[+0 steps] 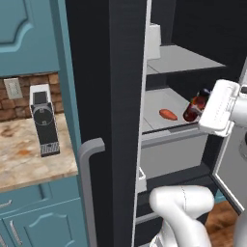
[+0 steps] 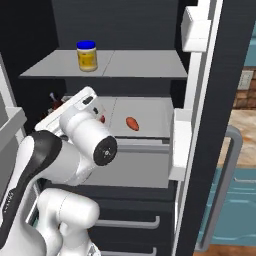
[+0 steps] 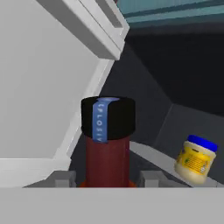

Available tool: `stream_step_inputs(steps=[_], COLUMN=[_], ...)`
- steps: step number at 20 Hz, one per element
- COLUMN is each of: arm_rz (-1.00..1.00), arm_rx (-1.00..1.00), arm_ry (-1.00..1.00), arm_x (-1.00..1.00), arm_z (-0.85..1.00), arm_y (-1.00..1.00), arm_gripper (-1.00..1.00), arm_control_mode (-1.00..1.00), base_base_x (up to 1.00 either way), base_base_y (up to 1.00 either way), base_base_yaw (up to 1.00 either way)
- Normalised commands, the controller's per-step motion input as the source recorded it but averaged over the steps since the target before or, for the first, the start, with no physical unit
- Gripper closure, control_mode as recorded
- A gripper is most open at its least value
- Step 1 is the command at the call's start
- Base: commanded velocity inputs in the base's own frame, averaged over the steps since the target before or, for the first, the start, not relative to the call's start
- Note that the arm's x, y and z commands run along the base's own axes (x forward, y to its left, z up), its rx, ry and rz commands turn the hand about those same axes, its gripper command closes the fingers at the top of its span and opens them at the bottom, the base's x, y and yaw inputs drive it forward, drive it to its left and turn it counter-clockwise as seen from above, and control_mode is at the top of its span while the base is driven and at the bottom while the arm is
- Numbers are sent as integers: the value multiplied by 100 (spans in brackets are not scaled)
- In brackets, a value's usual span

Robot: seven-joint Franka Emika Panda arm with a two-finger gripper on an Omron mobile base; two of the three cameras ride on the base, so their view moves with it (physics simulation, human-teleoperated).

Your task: Place the condiment bottle and mayonnaise from the counter to the top shelf of the fridge. If the existing items in the fridge are on the top shelf, move them to other shelves.

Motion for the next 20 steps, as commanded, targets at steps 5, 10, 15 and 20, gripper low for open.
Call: stream_step_inputs(steps=[5, 10, 15, 20], arm_rz=[-38, -26, 0, -2], arm_rx=[14, 7, 0, 3], arm_ry=[-1, 5, -1, 16], arm_x=[39, 57, 21, 91], arm_z=[100, 86, 6, 0], arm_y=[-68, -16, 6, 0], arm_gripper=[100, 100, 100, 100], arm_control_mode=[-100, -100, -100, -100], base_base_x=[0, 0, 0, 0], base_base_y=[0, 0, 0, 0], base_base_yaw=[0, 0, 0, 0])
